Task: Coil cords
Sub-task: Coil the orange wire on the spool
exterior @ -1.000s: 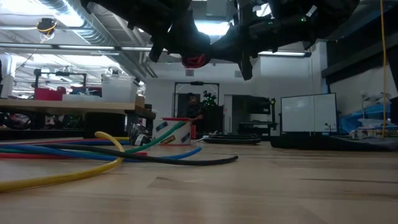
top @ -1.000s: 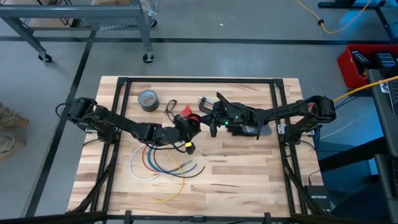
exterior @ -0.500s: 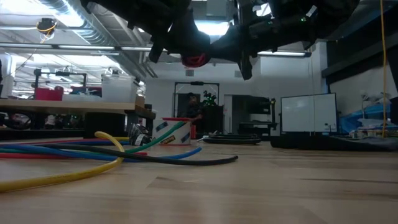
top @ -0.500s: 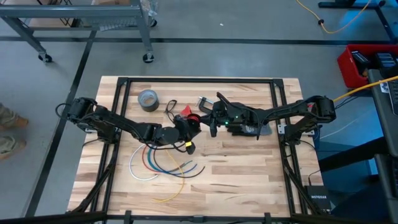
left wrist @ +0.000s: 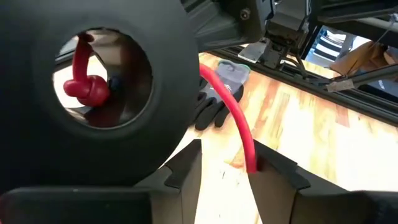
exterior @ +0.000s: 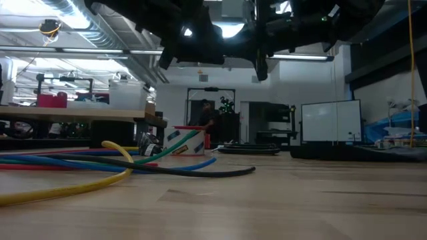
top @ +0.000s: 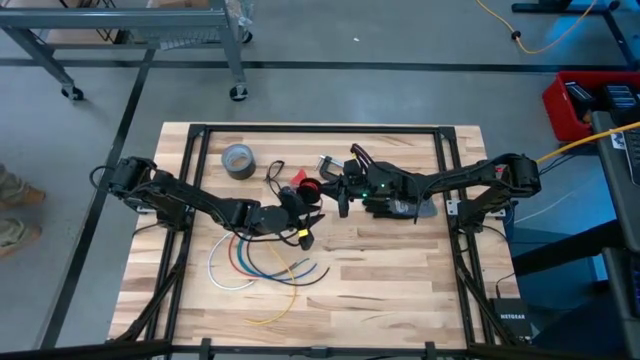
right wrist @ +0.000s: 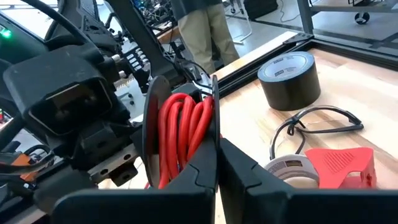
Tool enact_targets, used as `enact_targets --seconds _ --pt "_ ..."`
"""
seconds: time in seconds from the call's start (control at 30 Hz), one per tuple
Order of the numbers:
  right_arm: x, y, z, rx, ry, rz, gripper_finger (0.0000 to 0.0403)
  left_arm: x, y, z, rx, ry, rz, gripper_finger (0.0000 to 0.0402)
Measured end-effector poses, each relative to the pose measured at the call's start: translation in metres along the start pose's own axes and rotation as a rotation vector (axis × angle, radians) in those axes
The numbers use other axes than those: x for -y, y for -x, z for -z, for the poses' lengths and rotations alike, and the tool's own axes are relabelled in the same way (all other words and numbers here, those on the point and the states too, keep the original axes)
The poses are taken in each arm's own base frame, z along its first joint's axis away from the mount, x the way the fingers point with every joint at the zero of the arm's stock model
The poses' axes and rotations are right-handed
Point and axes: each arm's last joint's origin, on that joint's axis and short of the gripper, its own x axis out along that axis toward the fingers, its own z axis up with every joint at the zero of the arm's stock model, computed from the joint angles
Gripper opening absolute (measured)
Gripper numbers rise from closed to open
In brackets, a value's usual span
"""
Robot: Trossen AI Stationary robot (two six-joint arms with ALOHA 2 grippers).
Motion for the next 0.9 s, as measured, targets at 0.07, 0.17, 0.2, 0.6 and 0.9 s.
enact_targets --seconds 0.07,0.17,0.2,0.6,0.9 --pt "0.0 0.0 0.0 -0.002 0.0 -0.002 0.0005 0.0 0.0 0.0 0.001 0.009 -0.002 0.0106" --pt "0.0 0.0 0.0 -0.004 0.0 -0.001 0.0005 0.0 0.0 0.0 0.003 0.016 -0.003 0.0085" --pt "0.0 0.0 0.001 -0.007 0.0 0.0 0.0005 0.0 0.0 0.0 0.003 0.018 -0.003 0.0078" --pt "0.001 0.0 0.002 -0.017 0.001 0.001 0.0005 0.008 0.005 0.003 0.0 0.031 0.021 0.0005" --pt "-0.004 0.003 0.002 -0.073 0.0 -0.116 0.0005 0.008 0.009 0.012 -0.059 0.067 -0.032 0.0002"
